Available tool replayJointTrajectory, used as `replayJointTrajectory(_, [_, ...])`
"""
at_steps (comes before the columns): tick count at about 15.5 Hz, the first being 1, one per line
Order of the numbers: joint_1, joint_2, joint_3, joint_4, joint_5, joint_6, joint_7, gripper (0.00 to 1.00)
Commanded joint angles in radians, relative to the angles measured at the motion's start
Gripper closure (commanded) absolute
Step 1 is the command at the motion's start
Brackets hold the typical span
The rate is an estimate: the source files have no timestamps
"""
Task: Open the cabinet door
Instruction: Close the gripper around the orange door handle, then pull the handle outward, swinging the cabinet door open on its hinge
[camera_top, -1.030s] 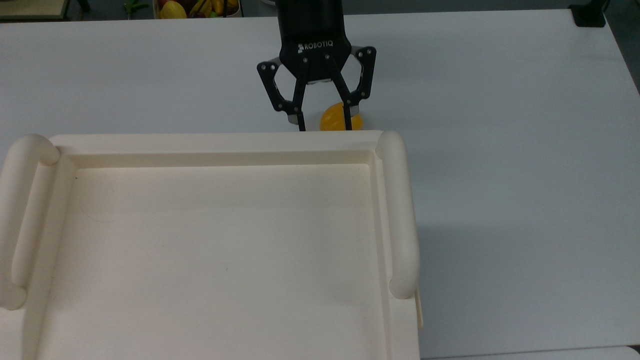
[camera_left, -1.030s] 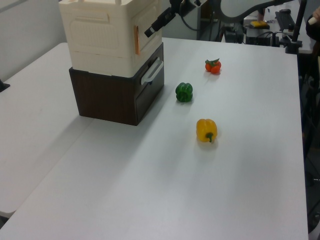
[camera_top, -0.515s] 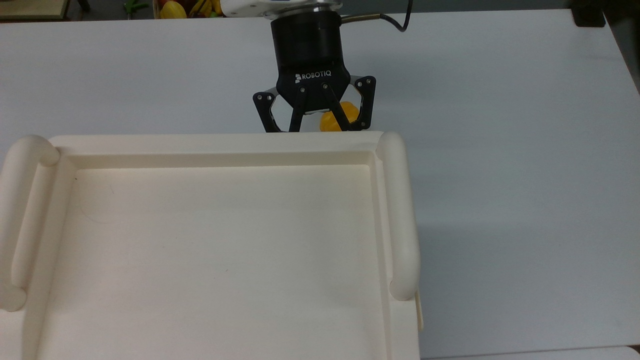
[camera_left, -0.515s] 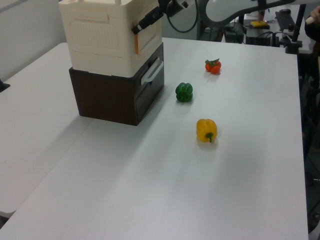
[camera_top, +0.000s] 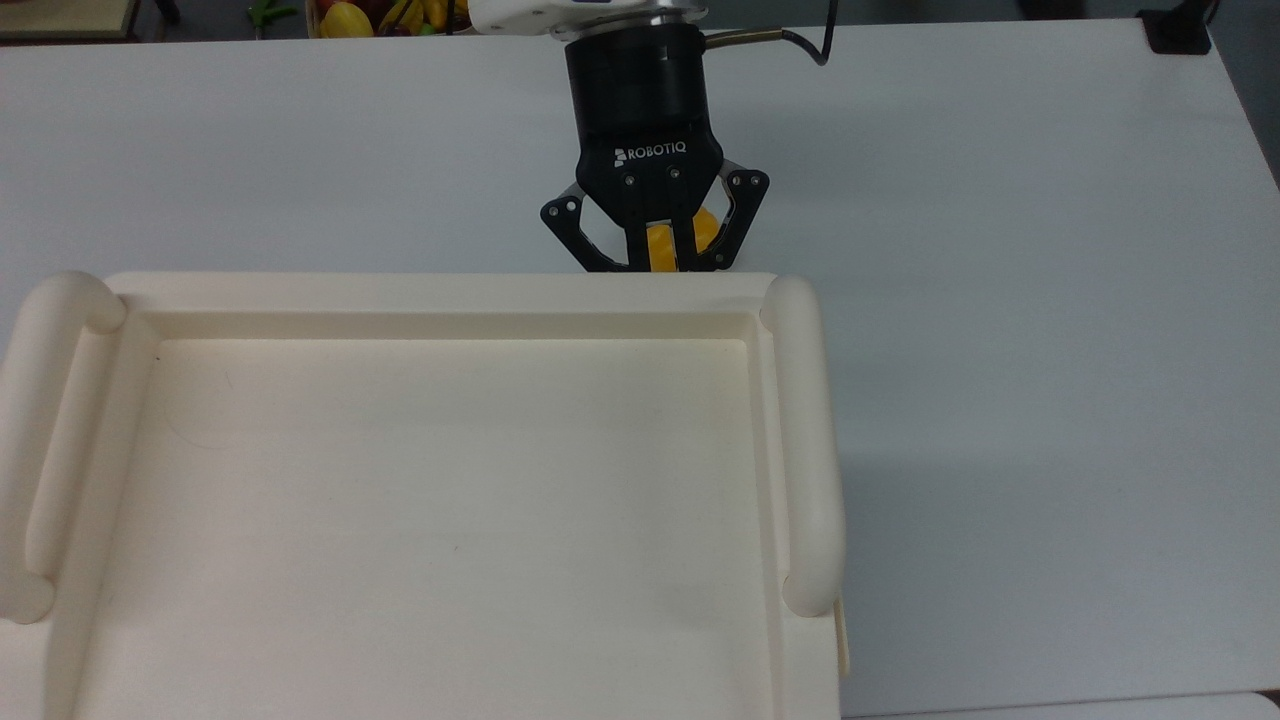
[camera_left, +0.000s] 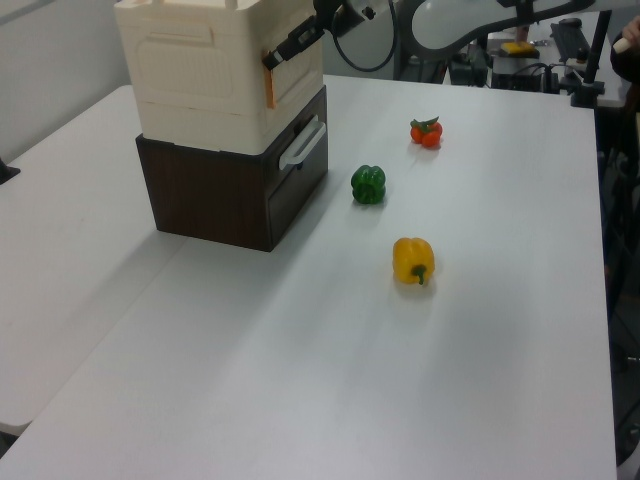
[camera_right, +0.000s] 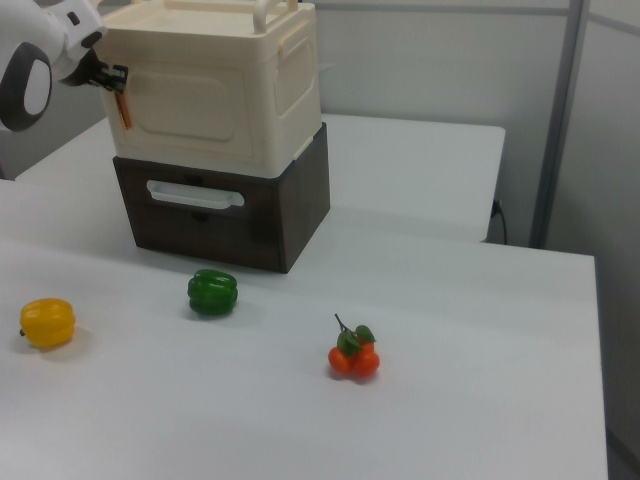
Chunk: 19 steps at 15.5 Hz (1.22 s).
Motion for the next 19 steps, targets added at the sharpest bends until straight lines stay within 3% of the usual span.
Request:
replayJointTrajectory(1, [0.008, 0.013, -0.009, 0.01, -0.012, 0.022, -0.008, 0.89])
replayJointTrajectory(8, [0.008, -0.028, -0.009, -0.017, -0.007, 0.012, -0.008, 0.97])
replayJointTrajectory(11, [0.009, -0.114, -0.008, -0.127, -0.007, -0.001, -0.008, 0.97])
replayJointTrajectory(13, [0.006, -0.159, -0.008, -0.168, -0.007, -0.057, -0.008, 0.97])
replayJointTrajectory(19, [-0.029, -0.225, -0.008, -0.169, -0.002, -0.316, -0.006, 0.97])
